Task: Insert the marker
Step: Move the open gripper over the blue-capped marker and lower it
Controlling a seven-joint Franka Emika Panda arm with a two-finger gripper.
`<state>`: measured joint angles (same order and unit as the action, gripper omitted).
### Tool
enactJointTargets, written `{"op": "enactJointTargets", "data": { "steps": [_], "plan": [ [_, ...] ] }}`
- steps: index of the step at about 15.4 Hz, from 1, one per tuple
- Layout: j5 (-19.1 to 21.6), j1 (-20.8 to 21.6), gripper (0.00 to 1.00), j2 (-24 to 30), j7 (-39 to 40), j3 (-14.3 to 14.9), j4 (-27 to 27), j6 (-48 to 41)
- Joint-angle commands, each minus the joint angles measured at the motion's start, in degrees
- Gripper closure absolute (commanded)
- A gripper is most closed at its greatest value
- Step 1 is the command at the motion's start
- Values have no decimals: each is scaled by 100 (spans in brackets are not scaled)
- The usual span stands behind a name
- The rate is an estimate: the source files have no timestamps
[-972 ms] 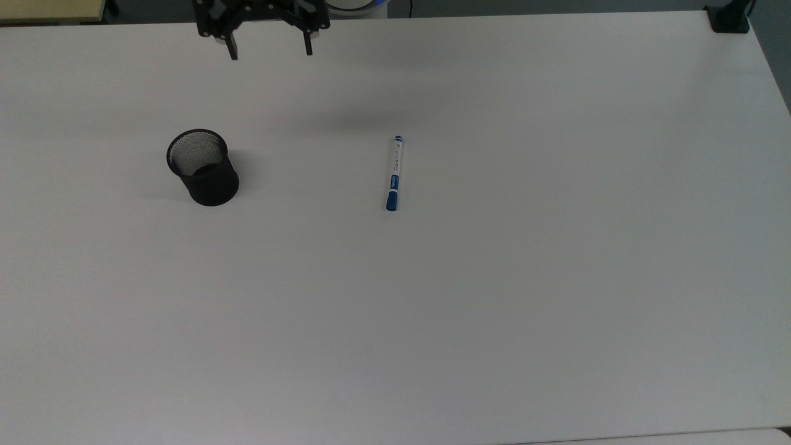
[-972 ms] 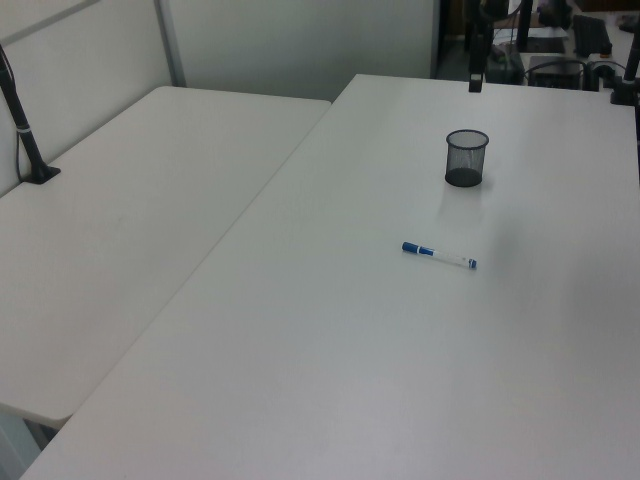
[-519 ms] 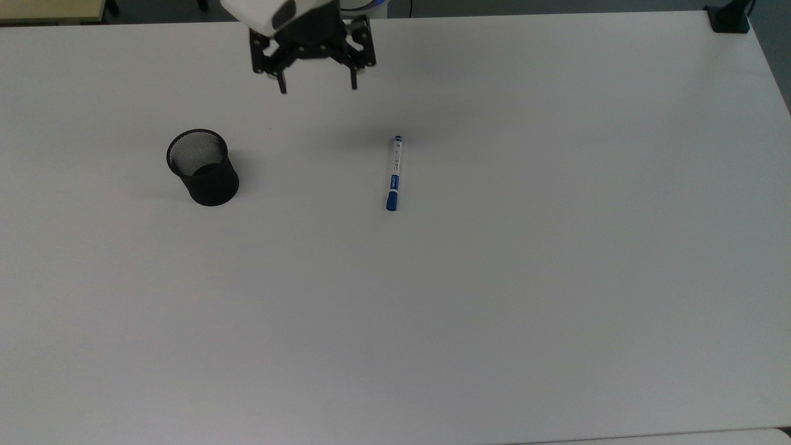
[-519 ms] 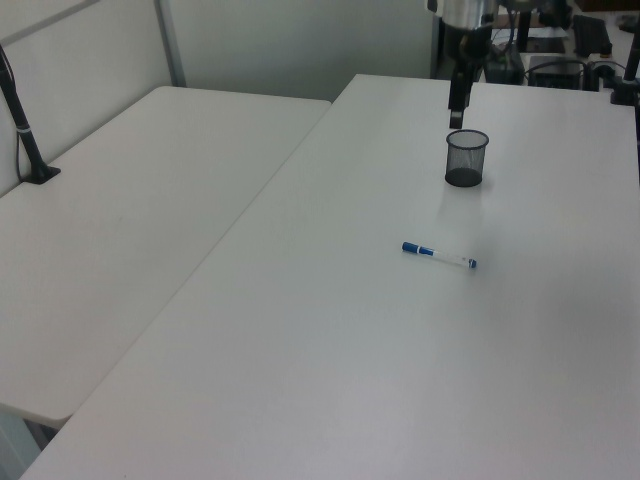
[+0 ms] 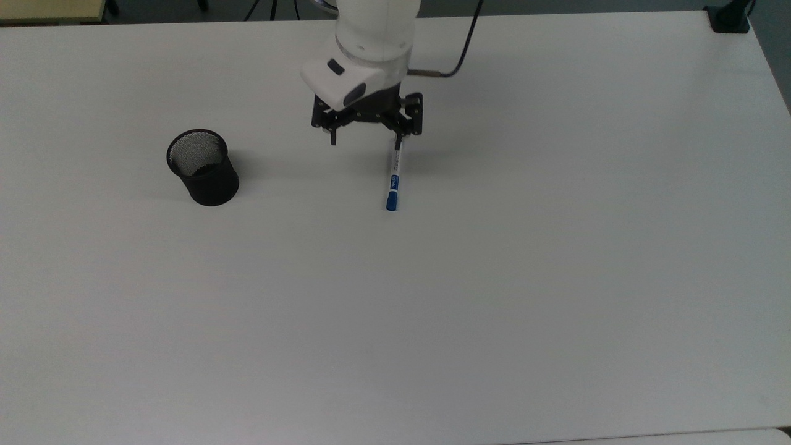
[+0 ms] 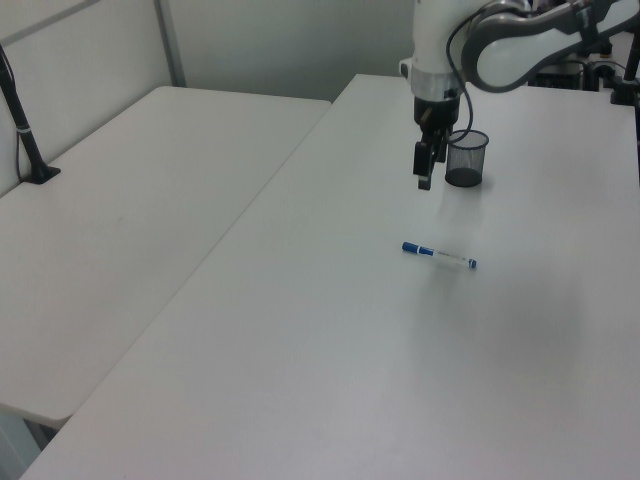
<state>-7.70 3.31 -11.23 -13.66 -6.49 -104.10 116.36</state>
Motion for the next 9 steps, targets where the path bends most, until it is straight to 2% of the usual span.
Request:
{"op": "enactJointTargets", "data": {
  "steps": [1, 5, 7, 9],
  "plan": [
    [-345, 170, 0, -256, -689, 16, -31, 316],
    [-978, 346, 3, -809, -1305, 7, -31, 650],
    [-1093, 364, 4, -985, -1463, 7, -31, 782],
    [-1094, 434, 10, -1109, -1517, 7, -31, 888]
  ]
}}
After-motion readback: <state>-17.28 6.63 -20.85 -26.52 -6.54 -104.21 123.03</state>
